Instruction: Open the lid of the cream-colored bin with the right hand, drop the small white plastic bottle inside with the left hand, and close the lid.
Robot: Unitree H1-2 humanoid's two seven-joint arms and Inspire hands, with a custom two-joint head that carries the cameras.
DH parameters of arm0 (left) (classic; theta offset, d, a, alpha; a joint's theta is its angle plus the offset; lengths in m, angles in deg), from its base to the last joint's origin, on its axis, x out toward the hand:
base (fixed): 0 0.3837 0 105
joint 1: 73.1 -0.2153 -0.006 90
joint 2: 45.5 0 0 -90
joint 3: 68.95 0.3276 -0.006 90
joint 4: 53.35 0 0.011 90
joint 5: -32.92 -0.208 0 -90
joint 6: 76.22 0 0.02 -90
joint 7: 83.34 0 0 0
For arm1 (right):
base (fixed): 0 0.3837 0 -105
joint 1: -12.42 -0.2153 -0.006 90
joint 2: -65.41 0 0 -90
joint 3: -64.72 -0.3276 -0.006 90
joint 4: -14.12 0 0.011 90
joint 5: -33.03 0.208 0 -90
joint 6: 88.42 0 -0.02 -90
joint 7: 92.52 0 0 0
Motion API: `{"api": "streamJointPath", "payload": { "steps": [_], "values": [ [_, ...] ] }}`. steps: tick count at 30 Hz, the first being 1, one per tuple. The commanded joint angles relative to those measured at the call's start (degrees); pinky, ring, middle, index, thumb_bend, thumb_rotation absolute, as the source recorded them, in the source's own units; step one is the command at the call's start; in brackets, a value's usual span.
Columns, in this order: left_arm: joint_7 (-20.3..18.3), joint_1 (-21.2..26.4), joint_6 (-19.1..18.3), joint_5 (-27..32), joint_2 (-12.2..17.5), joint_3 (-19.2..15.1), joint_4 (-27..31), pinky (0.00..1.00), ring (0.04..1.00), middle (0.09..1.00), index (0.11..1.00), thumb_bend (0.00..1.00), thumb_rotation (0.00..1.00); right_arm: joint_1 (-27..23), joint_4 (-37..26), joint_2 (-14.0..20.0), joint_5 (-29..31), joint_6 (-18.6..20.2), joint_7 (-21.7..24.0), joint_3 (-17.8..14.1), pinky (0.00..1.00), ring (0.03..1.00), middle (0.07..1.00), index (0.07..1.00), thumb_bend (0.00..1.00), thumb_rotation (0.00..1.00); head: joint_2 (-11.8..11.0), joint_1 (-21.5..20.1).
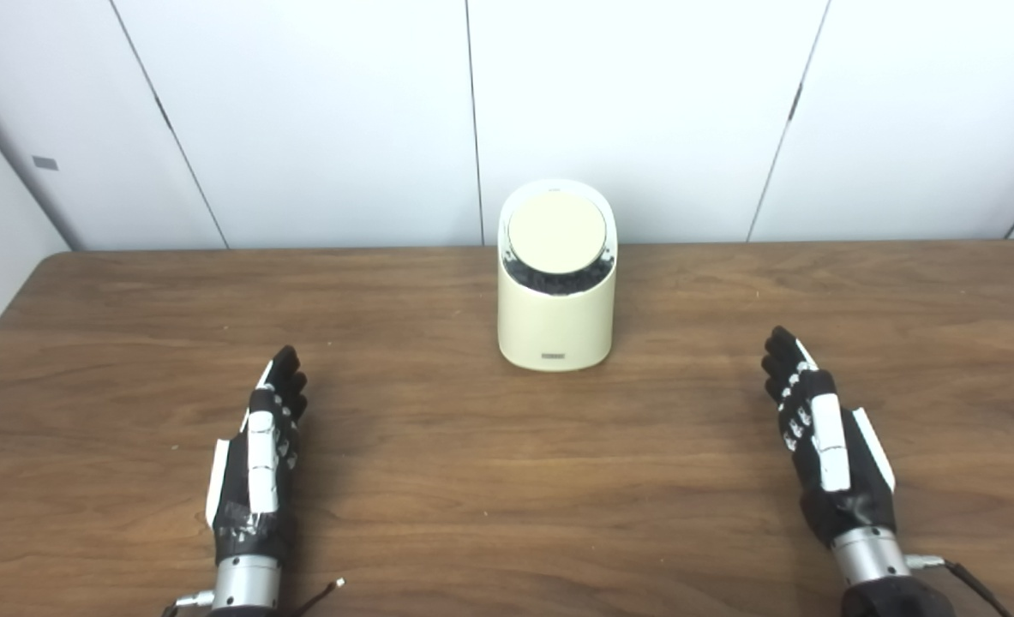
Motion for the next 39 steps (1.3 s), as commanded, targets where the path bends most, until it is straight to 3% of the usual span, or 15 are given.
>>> {"api": "streamJointPath", "payload": {
  "steps": [1, 39],
  "values": [
    [0.1, -1.0, 0.3, -0.7, 0.6, -0.2, 0.1, 1.0, 0.976, 0.975, 0.959, 0.53, 0.94, -0.8, -2.4, 0.2, 0.7, -1.2, -0.4, 0.1, 1.0, 0.971, 0.965, 0.953, 0.6, 1.0, 0.2, 0.0],
    [0.2, -1.0, 0.6, -1.1, 0.6, -0.2, 0.5, 0.98, 0.957, 0.957, 0.936, 0.54, 0.95, -0.9, -3.4, 0.5, 1.1, 0.3, -0.7, 0.5, 1.0, 0.973, 0.967, 0.96, 0.6, 1.0, 1.0, -0.7]
  ]
}}
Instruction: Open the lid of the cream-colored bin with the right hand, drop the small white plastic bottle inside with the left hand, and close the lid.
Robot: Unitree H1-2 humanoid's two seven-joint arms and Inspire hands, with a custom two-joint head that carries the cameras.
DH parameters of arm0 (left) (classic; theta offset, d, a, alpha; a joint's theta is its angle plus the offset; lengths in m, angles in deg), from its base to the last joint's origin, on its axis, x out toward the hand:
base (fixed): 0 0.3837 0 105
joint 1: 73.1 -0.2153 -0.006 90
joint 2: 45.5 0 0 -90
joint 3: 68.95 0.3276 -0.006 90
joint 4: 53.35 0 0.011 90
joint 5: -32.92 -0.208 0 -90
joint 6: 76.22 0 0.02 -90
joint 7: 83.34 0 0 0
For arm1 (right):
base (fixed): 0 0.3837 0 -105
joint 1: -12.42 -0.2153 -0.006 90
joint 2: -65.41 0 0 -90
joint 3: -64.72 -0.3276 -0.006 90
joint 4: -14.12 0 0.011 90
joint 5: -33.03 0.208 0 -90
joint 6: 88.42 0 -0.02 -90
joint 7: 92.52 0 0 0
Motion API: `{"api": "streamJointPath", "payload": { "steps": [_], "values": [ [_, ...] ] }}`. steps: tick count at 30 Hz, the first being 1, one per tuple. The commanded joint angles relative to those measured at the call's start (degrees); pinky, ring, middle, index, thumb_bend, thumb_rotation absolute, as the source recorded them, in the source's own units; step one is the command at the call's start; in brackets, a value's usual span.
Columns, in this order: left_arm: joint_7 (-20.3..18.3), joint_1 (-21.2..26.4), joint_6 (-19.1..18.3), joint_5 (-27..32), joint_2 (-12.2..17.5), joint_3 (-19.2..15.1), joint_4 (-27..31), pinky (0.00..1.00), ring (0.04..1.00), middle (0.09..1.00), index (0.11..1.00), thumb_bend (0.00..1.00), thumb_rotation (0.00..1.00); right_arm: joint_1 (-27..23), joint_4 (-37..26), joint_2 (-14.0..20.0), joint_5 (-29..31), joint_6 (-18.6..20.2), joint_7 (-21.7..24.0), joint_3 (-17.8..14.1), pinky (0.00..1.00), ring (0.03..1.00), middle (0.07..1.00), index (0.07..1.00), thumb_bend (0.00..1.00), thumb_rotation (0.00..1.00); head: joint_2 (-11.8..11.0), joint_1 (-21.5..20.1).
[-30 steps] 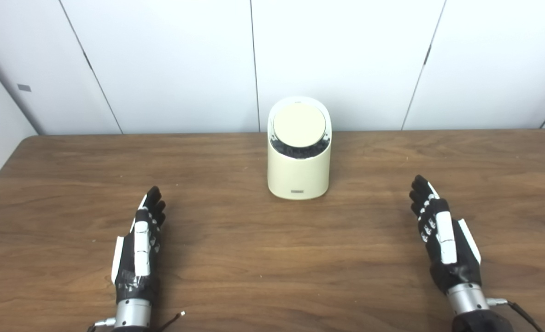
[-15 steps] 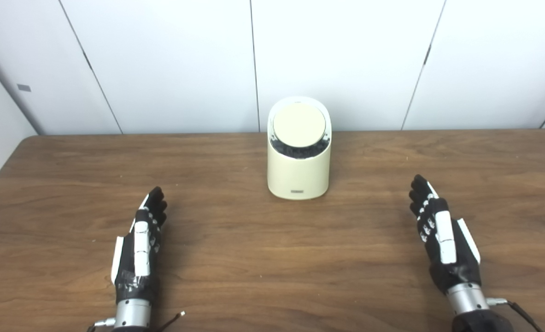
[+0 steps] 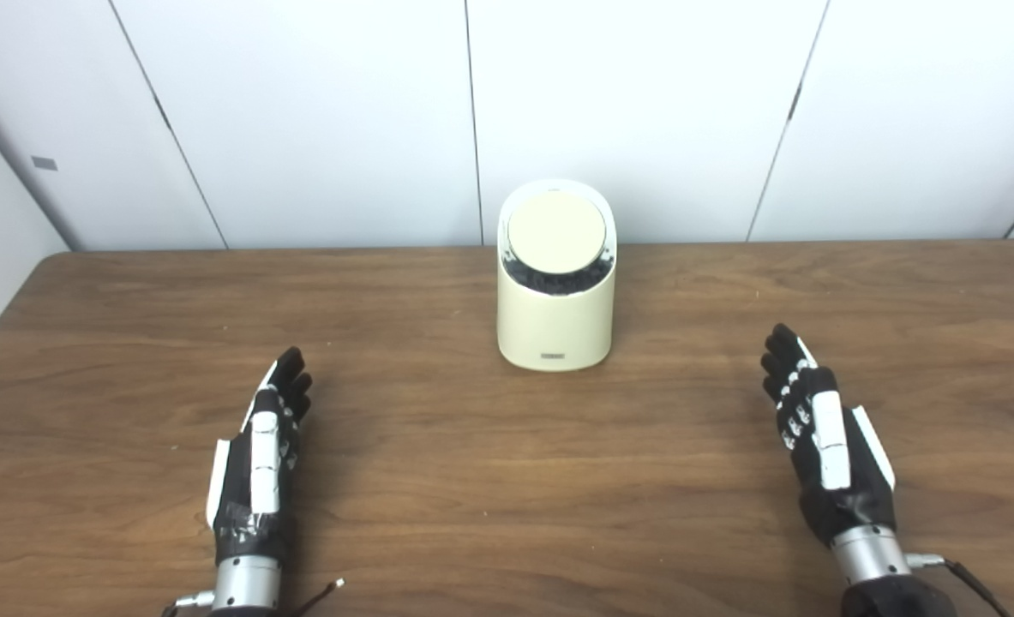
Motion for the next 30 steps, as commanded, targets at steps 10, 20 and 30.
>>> {"api": "streamJointPath", "payload": {
  "steps": [10, 20, 30],
  "values": [
    [0.0, -0.9, 0.4, -0.2, 0.7, -0.4, 0.4, 0.99, 0.959, 0.958, 0.941, 0.53, 0.94, -1.1, -1.9, 0.2, 0.6, -1.1, -0.4, -0.1, 1.0, 0.975, 0.971, 0.962, 0.6, 0.99, 0.0, -0.1],
    [0.1, -0.9, 0.6, -0.6, 0.6, -0.3, 0.3, 0.98, 0.948, 0.952, 0.94, 0.52, 0.95, -1.2, -1.7, 0.4, 0.8, -1.2, -0.3, -0.1, 1.0, 0.978, 0.976, 0.967, 0.58, 1.0, 0.1, -0.2],
    [-0.1, -0.9, 1.0, -0.6, 0.9, -0.4, 0.2, 0.98, 0.953, 0.957, 0.948, 0.52, 0.96, -1.3, -1.7, 0.3, -0.1, -1.1, -0.8, 0.3, 1.0, 0.969, 0.966, 0.961, 0.58, 1.0, 0.1, -0.4]
  ]
}}
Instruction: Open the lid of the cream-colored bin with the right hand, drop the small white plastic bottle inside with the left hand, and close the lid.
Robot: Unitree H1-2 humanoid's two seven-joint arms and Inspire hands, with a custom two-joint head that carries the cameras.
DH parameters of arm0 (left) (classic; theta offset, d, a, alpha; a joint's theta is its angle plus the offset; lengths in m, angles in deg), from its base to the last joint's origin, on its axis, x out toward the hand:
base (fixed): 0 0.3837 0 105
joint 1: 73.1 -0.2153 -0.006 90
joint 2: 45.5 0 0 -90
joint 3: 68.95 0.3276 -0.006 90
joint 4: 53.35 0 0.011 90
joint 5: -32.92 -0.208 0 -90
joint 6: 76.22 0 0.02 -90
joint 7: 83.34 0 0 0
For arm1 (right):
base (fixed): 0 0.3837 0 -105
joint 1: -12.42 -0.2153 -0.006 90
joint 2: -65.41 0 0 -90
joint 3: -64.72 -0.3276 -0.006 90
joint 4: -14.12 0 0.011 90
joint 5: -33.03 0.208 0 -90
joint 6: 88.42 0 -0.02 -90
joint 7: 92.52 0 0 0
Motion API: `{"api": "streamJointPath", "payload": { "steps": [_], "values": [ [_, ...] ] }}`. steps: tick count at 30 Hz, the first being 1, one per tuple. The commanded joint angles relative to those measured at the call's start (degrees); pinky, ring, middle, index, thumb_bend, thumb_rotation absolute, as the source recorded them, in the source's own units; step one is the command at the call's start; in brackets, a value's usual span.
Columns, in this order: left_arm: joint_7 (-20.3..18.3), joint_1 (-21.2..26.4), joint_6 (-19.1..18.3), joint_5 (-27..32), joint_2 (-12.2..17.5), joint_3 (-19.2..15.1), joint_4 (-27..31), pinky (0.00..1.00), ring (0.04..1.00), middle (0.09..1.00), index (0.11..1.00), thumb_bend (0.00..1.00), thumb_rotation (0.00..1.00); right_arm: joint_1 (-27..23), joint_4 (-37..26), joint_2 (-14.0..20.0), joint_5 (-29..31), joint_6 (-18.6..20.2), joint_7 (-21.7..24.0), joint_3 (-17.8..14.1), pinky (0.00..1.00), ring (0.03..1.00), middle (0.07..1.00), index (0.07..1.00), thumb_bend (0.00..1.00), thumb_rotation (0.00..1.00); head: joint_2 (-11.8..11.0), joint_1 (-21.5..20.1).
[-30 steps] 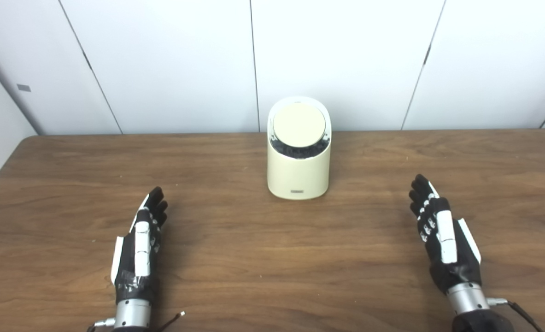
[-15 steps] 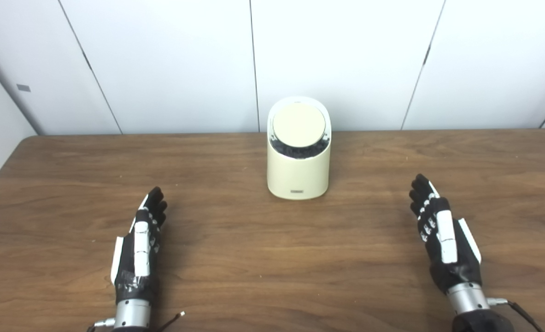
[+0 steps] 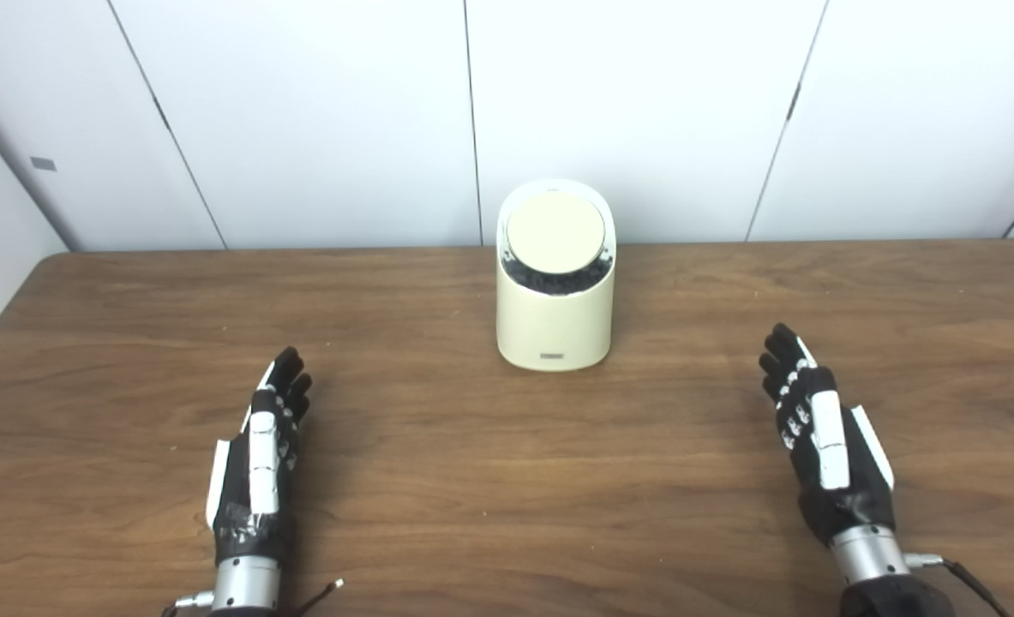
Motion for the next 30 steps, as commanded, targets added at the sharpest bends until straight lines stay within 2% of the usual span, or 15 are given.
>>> {"api": "streamJointPath", "payload": {
  "steps": [1, 7, 18, 30],
  "values": [
    [-0.2, -0.9, 1.1, -0.4, 0.8, -0.4, 0.1, 0.98, 0.953, 0.956, 0.947, 0.52, 0.96, -1.2, -1.7, 0.3, 0.2, -1.0, -0.2, 0.0, 1.0, 0.969, 0.966, 0.961, 0.58, 1.0, -0.1, 0.3],
    [-0.1, -0.8, 1.2, 0.2, 0.7, -0.6, -0.1, 0.97, 0.949, 0.952, 0.942, 0.52, 0.93, -1.3, -1.8, 0.3, 0.6, -0.9, -0.2, 0.0, 1.0, 0.976, 0.97, 0.963, 0.57, 1.0, -0.1, 0.1],
    [-0.5, -0.8, 1.5, 0.7, 0.8, -0.6, -0.4, 0.98, 0.952, 0.961, 0.956, 0.51, 0.95, -1.2, -1.8, 0.6, -0.1, -0.9, -0.3, 0.5, 1.0, 0.975, 0.97, 0.964, 0.57, 1.0, 0.0, 0.0],
    [-0.7, -0.7, 1.1, 1.6, 0.8, -0.7, -0.3, 0.97, 0.95, 0.959, 0.949, 0.51, 0.92, -1.3, -2.2, 0.5, 0.3, 0.0, -0.3, 0.4, 1.0, 0.982, 0.969, 0.966, 0.58, 1.0, -0.1, 0.0]
  ]
}}
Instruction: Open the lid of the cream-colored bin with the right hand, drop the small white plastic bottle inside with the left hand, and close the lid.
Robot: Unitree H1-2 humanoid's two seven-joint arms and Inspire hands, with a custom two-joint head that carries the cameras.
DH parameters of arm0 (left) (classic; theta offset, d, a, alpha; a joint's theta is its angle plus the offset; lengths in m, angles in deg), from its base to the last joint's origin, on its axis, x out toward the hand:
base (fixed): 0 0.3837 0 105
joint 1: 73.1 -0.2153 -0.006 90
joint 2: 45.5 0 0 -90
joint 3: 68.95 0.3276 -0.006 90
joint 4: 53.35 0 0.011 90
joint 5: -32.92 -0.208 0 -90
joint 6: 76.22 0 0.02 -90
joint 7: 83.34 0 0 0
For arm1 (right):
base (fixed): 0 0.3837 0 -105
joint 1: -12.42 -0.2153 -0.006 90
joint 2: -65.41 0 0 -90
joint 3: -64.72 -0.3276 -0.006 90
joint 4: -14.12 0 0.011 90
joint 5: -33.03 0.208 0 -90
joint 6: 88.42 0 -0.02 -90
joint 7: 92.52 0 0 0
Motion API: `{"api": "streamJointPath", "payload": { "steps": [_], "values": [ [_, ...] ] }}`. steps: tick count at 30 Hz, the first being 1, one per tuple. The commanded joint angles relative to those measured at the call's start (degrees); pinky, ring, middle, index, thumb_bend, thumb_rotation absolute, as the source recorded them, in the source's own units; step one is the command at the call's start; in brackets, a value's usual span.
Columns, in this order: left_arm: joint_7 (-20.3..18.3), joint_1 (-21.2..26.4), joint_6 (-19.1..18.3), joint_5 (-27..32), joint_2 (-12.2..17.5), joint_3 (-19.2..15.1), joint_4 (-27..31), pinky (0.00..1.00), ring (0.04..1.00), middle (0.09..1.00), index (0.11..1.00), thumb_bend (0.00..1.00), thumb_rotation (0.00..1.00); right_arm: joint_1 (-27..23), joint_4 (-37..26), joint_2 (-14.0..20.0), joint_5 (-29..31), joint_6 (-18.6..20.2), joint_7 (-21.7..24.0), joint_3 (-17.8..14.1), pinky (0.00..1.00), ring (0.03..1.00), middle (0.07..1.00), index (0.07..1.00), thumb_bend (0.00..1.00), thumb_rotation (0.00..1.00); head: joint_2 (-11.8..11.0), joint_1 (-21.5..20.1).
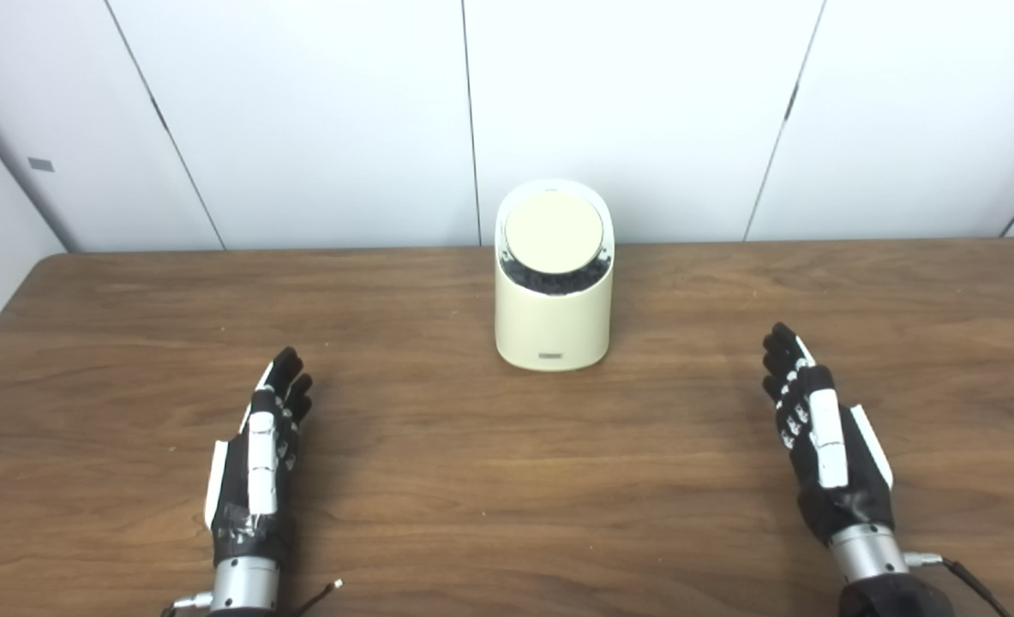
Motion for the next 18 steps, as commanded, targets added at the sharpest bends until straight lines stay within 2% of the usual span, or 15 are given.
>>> {"api": "streamJointPath", "payload": {
  "steps": [1, 18],
  "values": [
    [-0.5, -0.7, 1.1, 0.3, 0.8, -0.5, -0.3, 0.97, 0.948, 0.958, 0.948, 0.51, 0.92, -1.3, -1.7, 0.3, 0.4, -0.7, -0.1, 0.0, 1.0, 0.981, 0.967, 0.965, 0.59, 1.0, 0.0, 0.1],
    [-0.3, -0.8, 1.3, 0.0, 0.6, -0.6, -0.4, 0.96, 0.942, 0.952, 0.944, 0.51, 0.91, -1.1, -2.0, 0.3, 1.0, -0.9, 0.0, -0.2, 1.0, 0.984, 0.969, 0.969, 0.6, 1.0, 0.1, 0.1]
  ]
}}
